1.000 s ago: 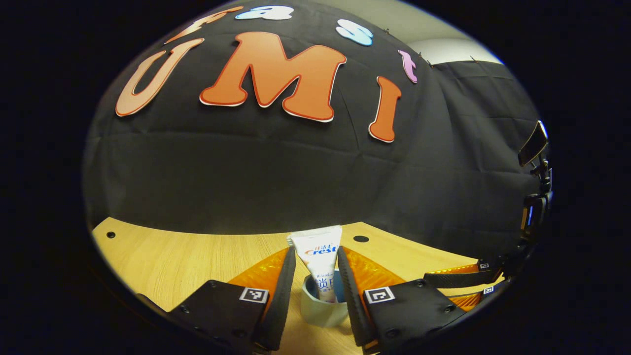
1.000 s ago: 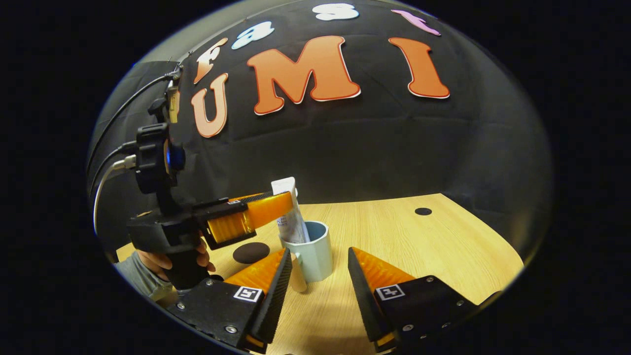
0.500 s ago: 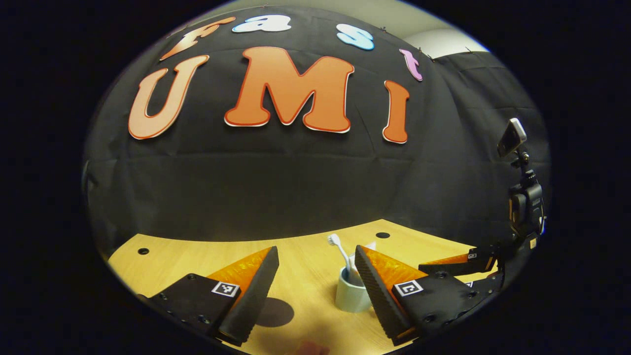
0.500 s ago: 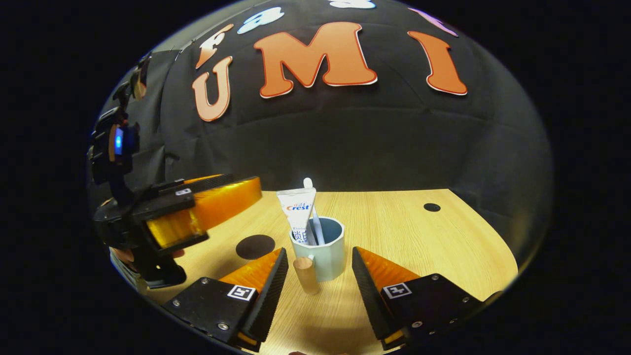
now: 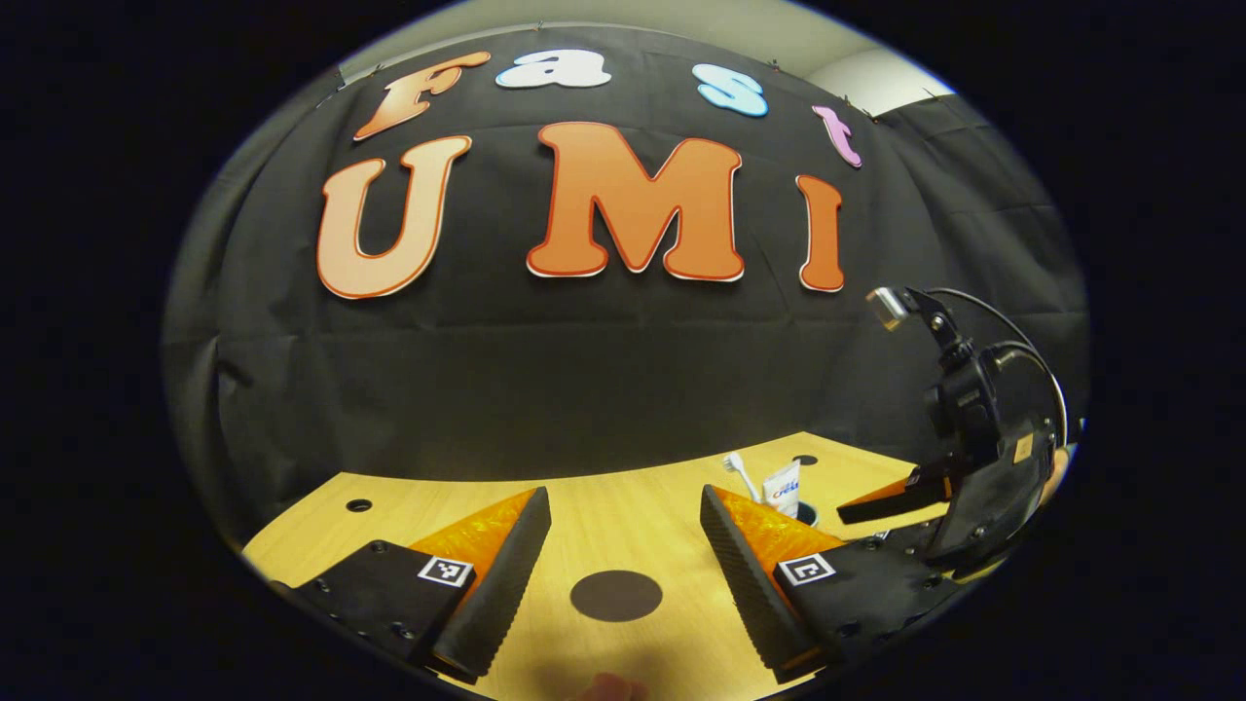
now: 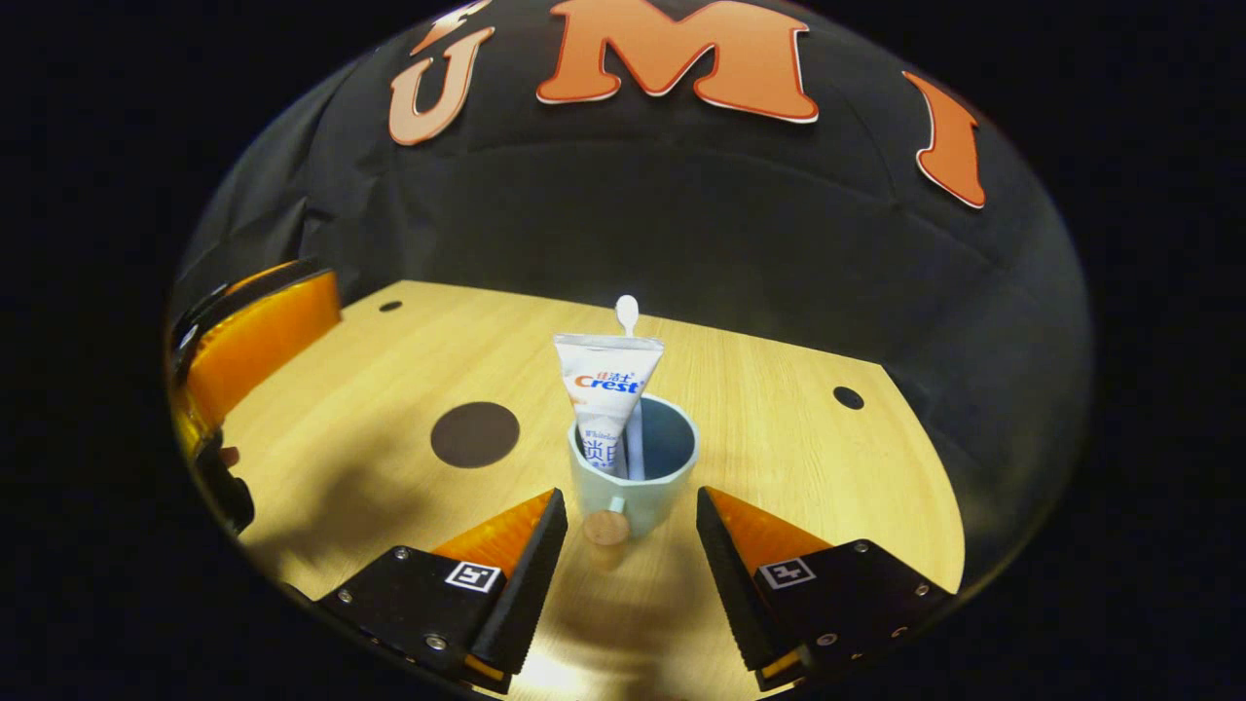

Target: Put the toothbrush and toothpaste on the desktop into the cup, then pick up the cup and place it on the coaster on the desktop.

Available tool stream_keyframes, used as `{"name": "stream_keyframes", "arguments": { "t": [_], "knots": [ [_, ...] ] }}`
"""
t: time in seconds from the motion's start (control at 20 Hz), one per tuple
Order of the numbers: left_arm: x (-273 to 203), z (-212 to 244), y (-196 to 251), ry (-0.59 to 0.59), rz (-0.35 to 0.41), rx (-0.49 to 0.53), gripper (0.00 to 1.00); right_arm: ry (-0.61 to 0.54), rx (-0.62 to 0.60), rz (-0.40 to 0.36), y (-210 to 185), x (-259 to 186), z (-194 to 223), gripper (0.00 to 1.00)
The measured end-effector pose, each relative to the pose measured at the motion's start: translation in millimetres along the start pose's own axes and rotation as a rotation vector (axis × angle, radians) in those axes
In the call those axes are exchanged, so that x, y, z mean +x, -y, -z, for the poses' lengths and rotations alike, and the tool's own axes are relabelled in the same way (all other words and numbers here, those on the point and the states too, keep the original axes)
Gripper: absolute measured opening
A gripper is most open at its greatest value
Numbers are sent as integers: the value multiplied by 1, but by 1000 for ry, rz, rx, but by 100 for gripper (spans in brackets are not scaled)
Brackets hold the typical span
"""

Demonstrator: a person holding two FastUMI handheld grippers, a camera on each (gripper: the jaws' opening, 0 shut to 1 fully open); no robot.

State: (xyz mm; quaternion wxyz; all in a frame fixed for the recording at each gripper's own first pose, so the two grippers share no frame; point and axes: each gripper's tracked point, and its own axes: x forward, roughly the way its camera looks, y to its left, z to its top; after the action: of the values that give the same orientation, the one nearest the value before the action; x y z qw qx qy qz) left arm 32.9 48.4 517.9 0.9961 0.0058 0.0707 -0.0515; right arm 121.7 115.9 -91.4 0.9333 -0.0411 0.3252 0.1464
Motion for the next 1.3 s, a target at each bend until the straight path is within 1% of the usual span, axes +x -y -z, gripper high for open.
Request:
{"name": "stream_keyframes", "arguments": {
  "t": [0.15,0.2,0.25,0.3,0.35,0.5,0.55,0.6,0.65,0.7,0.75,0.8,0.9,0.95,1.0,1.05,1.2,1.3],
  "knots": [
    [-11,12,-21,-27,-38,0,98,-111,-2,-29,-3,4,2,82],
    [-15,15,-26,-35,-49,-10,98,-136,-27,1,4,7,2,82],
    [-18,19,-31,-43,-57,-19,98,-152,-44,20,6,9,0,78],
    [-24,23,-37,-49,-72,-25,98,-169,-48,24,4,11,-2,80],
    [-29,27,-44,-53,-87,-29,98,-193,-44,21,2,14,0,83],
    [-44,35,-64,-64,-133,-27,98,-292,-30,1,-1,27,14,83],
    [-48,37,-68,-69,-142,-27,98,-317,-18,-4,-3,32,18,78],
    [-50,38,-72,-71,-150,-31,98,-349,4,-28,-7,36,24,77],
    [-52,41,-75,-80,-157,-34,98,-376,28,-40,-12,40,31,71],
    [-54,44,-77,-88,-159,-36,98,-393,38,-47,-12,42,35,68],
    [-55,47,-76,-95,-159,-37,98,-398,44,-53,-13,42,36,56],
    [-57,48,-75,-102,-158,-34,98,-407,49,-64,-14,43,38,54],
    [-60,52,-75,-114,-163,-21,98,-411,90,-81,-15,43,31,28],
    [-59,55,-74,-120,-164,-18,98,-399,94,-83,-14,44,30,22],
    [-59,56,-74,-129,-165,-20,98,-394,89,-84,-15,44,30,26],
    [-60,58,-73,-134,-161,-22,98,-381,86,-86,-15,45,29,24],
    [-61,59,-73,-137,-165,-22,98,-375,107,-109,-18,46,28,24],
    [-62,58,-73,-129,-168,-17,98,-365,93,-107,-16,46,27,24]
  ]
}}
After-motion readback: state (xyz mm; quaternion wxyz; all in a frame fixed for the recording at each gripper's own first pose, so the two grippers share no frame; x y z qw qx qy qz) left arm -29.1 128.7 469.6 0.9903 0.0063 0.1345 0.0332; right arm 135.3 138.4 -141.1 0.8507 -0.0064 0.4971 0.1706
